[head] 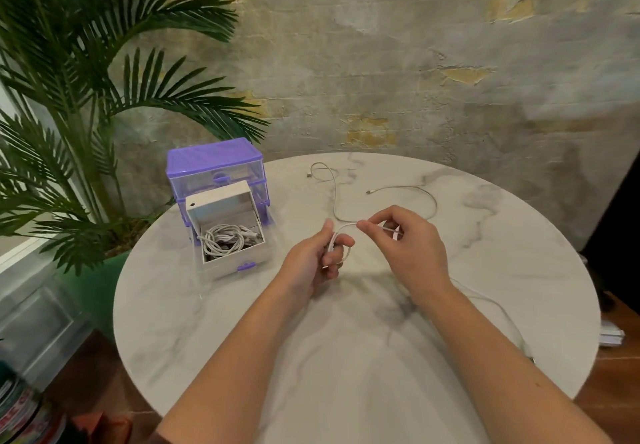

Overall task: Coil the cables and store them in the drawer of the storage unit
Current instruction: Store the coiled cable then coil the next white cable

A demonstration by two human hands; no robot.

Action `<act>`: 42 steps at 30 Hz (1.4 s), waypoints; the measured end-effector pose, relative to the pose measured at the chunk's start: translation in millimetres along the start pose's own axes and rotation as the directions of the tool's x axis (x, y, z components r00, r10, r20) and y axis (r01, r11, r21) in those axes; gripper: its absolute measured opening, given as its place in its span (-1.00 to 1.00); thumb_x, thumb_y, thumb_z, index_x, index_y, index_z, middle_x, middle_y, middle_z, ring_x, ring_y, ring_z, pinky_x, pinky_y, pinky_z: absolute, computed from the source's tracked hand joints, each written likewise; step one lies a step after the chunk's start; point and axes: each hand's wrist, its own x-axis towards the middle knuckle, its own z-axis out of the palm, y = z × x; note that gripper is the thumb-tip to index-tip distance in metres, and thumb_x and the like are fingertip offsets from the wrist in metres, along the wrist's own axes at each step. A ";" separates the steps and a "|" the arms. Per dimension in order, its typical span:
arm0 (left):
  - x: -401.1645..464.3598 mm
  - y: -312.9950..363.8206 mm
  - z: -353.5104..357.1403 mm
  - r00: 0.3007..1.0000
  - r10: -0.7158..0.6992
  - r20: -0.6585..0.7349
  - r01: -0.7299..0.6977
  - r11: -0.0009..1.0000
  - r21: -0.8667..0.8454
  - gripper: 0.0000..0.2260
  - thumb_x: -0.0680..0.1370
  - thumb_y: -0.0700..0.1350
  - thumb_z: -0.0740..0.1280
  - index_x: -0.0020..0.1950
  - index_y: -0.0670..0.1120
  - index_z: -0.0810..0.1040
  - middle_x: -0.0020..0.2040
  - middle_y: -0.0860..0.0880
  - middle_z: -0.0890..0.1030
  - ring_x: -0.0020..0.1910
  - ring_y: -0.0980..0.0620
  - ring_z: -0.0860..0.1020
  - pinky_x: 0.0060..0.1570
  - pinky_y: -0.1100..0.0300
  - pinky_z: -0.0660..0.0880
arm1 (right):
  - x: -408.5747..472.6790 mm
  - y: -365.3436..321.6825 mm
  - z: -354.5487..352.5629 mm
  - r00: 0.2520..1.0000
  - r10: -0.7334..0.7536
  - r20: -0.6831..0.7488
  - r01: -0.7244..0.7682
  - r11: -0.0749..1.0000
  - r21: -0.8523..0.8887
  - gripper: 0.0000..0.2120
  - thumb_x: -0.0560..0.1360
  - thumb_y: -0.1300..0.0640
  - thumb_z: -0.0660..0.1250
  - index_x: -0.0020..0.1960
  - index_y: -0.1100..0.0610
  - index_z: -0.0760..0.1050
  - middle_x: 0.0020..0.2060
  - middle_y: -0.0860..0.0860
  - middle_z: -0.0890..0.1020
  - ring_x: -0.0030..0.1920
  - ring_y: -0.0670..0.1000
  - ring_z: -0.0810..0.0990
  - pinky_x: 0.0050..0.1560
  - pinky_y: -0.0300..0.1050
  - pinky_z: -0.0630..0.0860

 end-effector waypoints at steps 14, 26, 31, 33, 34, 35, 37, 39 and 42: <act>-7.9 5.5 -5.0 0.995 0.006 0.103 -0.017 0.994 0.104 -0.72 0.61 -0.01 0.14 -0.30 0.02 0.38 -0.31 0.05 0.46 -0.30 0.11 0.37 -0.23 0.15 0.18 | 2.9 7.4 3.4 0.997 -0.078 0.025 0.079 0.994 -0.069 -0.91 0.53 -0.04 0.36 -0.09 -0.11 0.64 -0.21 -0.14 0.53 -0.20 -0.23 0.47 -0.24 -0.23 0.32; -6.0 6.1 -10.6 0.989 0.137 0.055 -0.134 0.990 -0.050 -0.58 0.66 -0.11 0.12 -0.28 0.04 0.66 -0.13 0.07 0.61 -0.16 0.19 0.52 -0.10 0.21 0.30 | 2.3 9.7 8.2 0.985 -0.058 0.162 0.087 0.980 -0.177 -0.79 0.61 -0.03 0.21 0.11 -0.12 0.61 -0.15 -0.13 0.49 -0.26 -0.21 0.44 -0.29 -0.25 0.27; -3.0 9.3 -15.6 0.999 0.040 -0.022 -0.045 0.950 -0.309 -0.78 0.66 -0.09 0.14 0.04 -0.04 0.58 -0.19 0.12 0.64 -0.17 0.21 0.54 -0.15 0.27 0.31 | -0.1 6.4 3.3 0.955 0.127 0.266 -0.029 0.939 -0.343 -0.77 0.57 -0.18 0.22 0.02 -0.17 0.62 -0.24 -0.20 0.57 -0.14 -0.10 0.54 -0.22 -0.14 0.37; -1.9 10.0 -17.7 0.999 0.033 -0.030 -0.041 0.938 -0.343 -0.78 0.66 -0.06 0.14 0.11 -0.04 0.57 -0.23 0.14 0.61 -0.18 0.21 0.49 -0.16 0.29 0.29 | -0.9 5.1 2.6 0.940 0.174 0.292 -0.049 0.920 -0.389 -0.72 0.52 -0.26 0.24 -0.06 -0.15 0.65 -0.34 -0.15 0.56 -0.26 -0.11 0.51 -0.29 -0.16 0.34; -1.6 10.0 -18.2 0.998 0.040 -0.038 -0.050 0.944 -0.325 -0.77 0.66 -0.05 0.14 0.14 -0.03 0.57 -0.24 0.16 0.60 -0.19 0.23 0.48 -0.17 0.30 0.28 | -1.6 3.5 3.6 0.936 0.168 0.310 -0.030 0.914 -0.404 -0.71 0.51 -0.28 0.24 -0.08 -0.15 0.65 -0.33 -0.15 0.57 -0.27 -0.11 0.50 -0.30 -0.17 0.34; -1.0 8.9 -18.6 0.997 0.054 -0.058 -0.068 0.959 -0.276 -0.77 0.67 -0.03 0.13 0.15 -0.01 0.57 -0.24 0.17 0.59 -0.21 0.25 0.48 -0.18 0.30 0.27 | -2.8 1.4 5.0 0.930 0.150 0.335 0.002 0.910 -0.414 -0.71 0.50 -0.29 0.25 -0.09 -0.15 0.66 -0.30 -0.15 0.60 -0.25 -0.11 0.50 -0.28 -0.17 0.35; -0.5 6.0 -17.3 0.985 0.118 -0.125 -0.128 0.989 -0.071 -0.75 0.67 -0.03 0.13 0.09 -0.01 0.60 -0.18 0.19 0.61 -0.24 0.30 0.51 -0.20 0.29 0.26 | -6.3 -3.4 7.8 0.908 0.093 0.409 0.095 0.904 -0.417 -0.71 0.49 -0.28 0.26 -0.11 -0.15 0.66 -0.25 -0.14 0.62 -0.22 -0.10 0.52 -0.26 -0.17 0.37; -1.1 3.1 -14.0 0.963 0.215 -0.163 -0.190 0.970 0.153 -0.73 0.66 -0.04 0.15 -0.05 -0.05 0.62 -0.03 0.18 0.65 -0.21 0.30 0.54 -0.18 0.33 0.34 | -10.5 -8.1 9.0 0.881 0.019 0.472 0.193 0.897 -0.397 -0.72 0.51 -0.26 0.24 -0.11 -0.16 0.66 -0.29 -0.11 0.60 -0.22 -0.08 0.51 -0.24 -0.14 0.39; -0.9 -0.7 -10.4 0.940 0.306 -0.153 -0.263 0.931 0.251 -0.72 0.65 -0.07 0.18 -0.16 -0.06 0.62 0.02 0.17 0.67 -0.11 0.17 0.54 -0.10 0.43 0.41 | -14.0 -9.8 9.0 0.858 -0.070 0.509 0.279 0.895 -0.349 -0.75 0.53 -0.17 0.21 -0.09 -0.15 0.66 -0.32 -0.09 0.56 -0.23 -0.08 0.49 -0.19 -0.10 0.44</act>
